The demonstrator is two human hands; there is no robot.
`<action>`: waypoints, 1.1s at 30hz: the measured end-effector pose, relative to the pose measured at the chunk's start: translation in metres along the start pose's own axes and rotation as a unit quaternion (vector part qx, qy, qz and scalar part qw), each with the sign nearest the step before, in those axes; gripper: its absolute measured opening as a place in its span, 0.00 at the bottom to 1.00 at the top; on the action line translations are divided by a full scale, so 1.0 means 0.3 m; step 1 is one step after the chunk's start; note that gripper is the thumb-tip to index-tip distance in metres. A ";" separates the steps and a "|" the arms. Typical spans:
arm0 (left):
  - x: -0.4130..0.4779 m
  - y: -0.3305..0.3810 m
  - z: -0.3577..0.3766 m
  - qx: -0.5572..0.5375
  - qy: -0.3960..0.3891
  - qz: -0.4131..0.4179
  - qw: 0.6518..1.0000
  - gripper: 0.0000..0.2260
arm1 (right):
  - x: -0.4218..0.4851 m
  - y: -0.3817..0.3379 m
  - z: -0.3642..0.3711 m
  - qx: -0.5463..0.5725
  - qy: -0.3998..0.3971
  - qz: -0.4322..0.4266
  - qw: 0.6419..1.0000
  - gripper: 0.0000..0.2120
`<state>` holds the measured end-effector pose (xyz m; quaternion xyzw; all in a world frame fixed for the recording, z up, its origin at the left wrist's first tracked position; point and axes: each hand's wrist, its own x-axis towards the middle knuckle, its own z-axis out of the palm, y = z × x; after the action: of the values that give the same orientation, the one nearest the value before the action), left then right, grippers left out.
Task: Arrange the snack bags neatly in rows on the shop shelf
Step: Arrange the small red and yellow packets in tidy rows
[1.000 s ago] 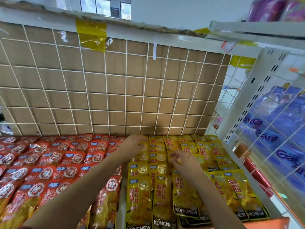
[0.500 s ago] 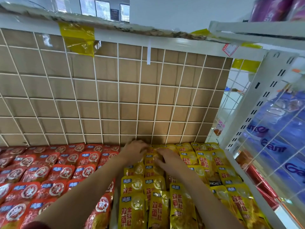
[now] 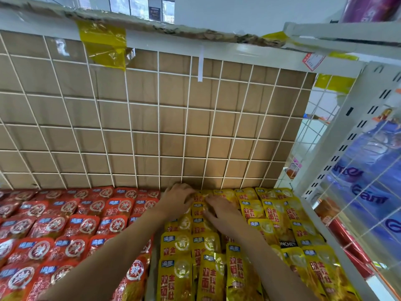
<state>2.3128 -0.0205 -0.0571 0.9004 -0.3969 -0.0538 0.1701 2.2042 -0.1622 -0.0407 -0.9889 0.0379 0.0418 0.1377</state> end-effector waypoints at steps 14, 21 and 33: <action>0.001 0.026 -0.004 -0.007 -0.026 0.018 0.999 0.17 | 0.043 0.050 -0.011 0.084 0.078 0.114 0.987 0.09; 0.011 0.007 0.009 -0.021 -0.020 0.019 0.999 0.16 | 0.079 0.059 -0.041 0.174 0.071 0.162 0.969 0.07; 0.012 0.004 0.010 -0.028 -0.020 0.022 0.999 0.16 | 0.095 0.052 -0.030 0.165 0.086 0.184 0.965 0.08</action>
<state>2.3136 -0.0247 -0.0592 0.8852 -0.4179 -0.0788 0.1885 2.2317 -0.1814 -0.0389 -0.9283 0.2369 -0.0258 0.2856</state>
